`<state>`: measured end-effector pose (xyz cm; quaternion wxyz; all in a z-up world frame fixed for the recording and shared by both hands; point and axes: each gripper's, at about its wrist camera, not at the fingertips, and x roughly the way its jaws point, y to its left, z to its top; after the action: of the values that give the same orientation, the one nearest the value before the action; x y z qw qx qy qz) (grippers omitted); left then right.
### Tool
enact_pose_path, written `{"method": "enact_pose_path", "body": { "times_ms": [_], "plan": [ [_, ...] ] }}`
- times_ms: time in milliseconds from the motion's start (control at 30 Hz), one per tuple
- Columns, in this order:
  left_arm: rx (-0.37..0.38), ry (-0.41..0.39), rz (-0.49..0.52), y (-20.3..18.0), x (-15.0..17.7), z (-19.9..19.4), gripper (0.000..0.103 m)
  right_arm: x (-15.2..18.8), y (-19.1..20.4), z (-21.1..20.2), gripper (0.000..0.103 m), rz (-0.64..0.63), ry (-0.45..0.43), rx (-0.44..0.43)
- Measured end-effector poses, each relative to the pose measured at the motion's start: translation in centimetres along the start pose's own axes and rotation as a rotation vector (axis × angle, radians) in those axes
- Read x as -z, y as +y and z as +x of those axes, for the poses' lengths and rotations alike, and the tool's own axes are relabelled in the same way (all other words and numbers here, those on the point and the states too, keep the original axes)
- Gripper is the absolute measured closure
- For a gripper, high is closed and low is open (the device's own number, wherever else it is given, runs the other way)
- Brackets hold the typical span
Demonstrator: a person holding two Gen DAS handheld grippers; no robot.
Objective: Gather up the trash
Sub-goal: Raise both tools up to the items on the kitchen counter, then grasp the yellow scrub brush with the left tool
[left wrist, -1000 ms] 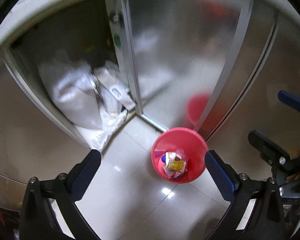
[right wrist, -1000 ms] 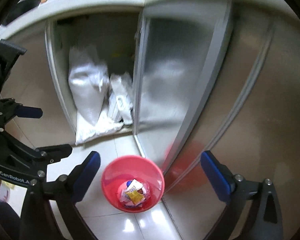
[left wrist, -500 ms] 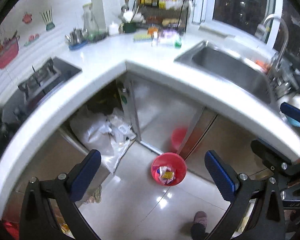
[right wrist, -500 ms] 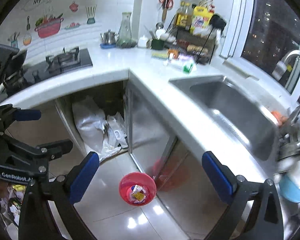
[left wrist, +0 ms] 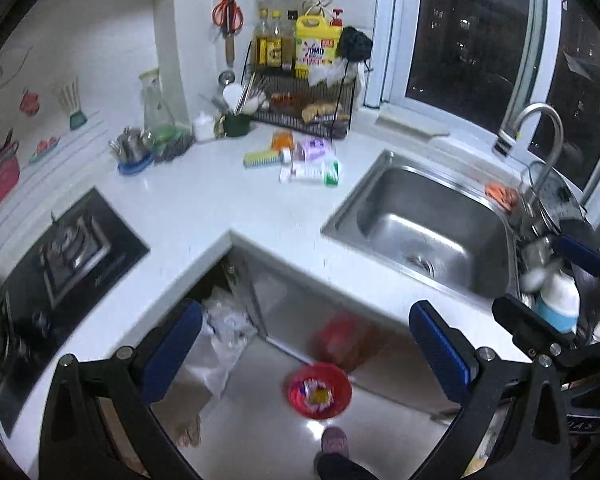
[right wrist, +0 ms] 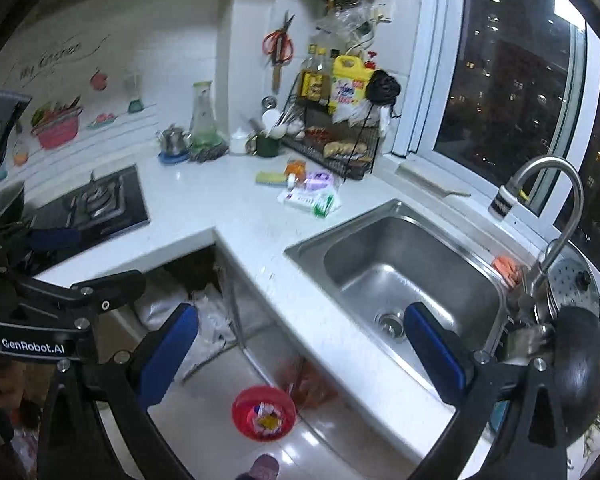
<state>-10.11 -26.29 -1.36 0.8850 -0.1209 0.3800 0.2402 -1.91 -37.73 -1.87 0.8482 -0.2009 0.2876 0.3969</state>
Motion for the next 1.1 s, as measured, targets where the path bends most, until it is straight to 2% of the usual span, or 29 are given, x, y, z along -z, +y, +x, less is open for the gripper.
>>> {"method": "enact_pose_path", "body": {
  "times_ms": [267,633,900,1100],
  "plan": [
    [-0.029,-0.012,0.0,0.2,-8.5,5.0,0.0,-6.7,-3.0,5.7,0.0,0.034,-0.001,-0.043],
    [-0.046,-0.007,0.061,1.9,-17.2,11.9,0.0,-13.4,-4.9,13.1,0.0,0.067,0.028,-0.037],
    [0.016,0.056,0.15,5.3,-23.0,19.7,0.0,-17.1,-5.6,19.6,0.0,0.128,0.077,0.019],
    [0.081,0.125,0.228,8.2,-27.2,26.2,0.0,-19.7,-4.7,25.2,0.0,0.211,0.16,0.064]
  ]
}}
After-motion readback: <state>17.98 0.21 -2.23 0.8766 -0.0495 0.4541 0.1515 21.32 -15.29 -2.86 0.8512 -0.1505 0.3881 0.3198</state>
